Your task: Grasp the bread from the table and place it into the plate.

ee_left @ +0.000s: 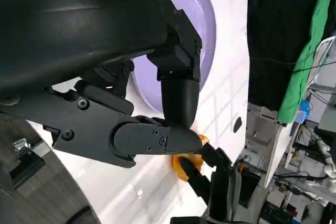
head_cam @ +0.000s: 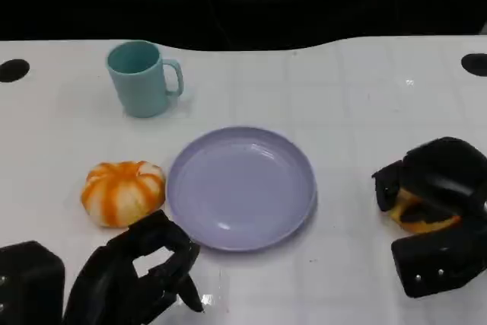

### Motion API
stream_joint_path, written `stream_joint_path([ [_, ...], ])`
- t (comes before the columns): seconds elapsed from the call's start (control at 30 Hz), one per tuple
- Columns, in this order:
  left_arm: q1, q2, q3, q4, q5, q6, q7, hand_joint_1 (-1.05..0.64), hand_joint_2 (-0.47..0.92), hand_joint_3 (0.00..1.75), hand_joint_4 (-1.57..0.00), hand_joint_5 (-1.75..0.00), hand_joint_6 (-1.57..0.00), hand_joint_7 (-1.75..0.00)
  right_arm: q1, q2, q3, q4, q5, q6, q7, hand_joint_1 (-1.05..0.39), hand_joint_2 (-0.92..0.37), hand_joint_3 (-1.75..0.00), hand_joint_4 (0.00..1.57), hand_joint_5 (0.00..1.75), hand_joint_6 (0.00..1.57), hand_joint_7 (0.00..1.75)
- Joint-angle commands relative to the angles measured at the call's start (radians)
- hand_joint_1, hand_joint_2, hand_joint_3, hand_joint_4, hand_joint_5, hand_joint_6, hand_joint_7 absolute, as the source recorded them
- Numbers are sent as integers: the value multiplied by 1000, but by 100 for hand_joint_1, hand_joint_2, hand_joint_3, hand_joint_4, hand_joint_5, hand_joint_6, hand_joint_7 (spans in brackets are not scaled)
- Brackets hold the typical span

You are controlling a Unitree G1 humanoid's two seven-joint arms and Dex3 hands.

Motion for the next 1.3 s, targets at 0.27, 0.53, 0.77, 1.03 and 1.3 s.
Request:
stream_joint_path([
  [0.27, 8, 11, -2, -14, 2, -4, 2, -58, 92, 35, -76, -175, -57, -171, -38, 4, -11, 86, 37, -101, -238, -8, -84, -14, 88, 175, 70, 169],
  [0.53, 7, 10, -3, -4, 5, -14, -1, -57, 92, 35, -75, -175, -57, -170, -43, 22, -35, 70, 85, -165, -292, -3, -25, -124, 95, 175, 75, 171],
  [0.77, 3, 5, 0, 5, 2, -14, 3, -56, 92, 35, -75, -175, -56, -170, -39, 45, -59, 8, 140, -211, -280, -1, -21, -139, 100, 175, 88, 155],
  [1.03, 0, 1, 0, 13, 3, -16, 1, -55, 92, 34, -74, -175, -56, -171, -49, 98, -73, -52, 170, -236, -254, -5, -22, -139, 102, 175, 85, 163],
  [1.3, -3, 6, -8, 17, 20, -19, 9, -55, 92, 35, -74, -175, -56, -169, -93, 184, -52, -47, 142, -242, -272, -13, -21, -132, 102, 175, 76, 174],
])
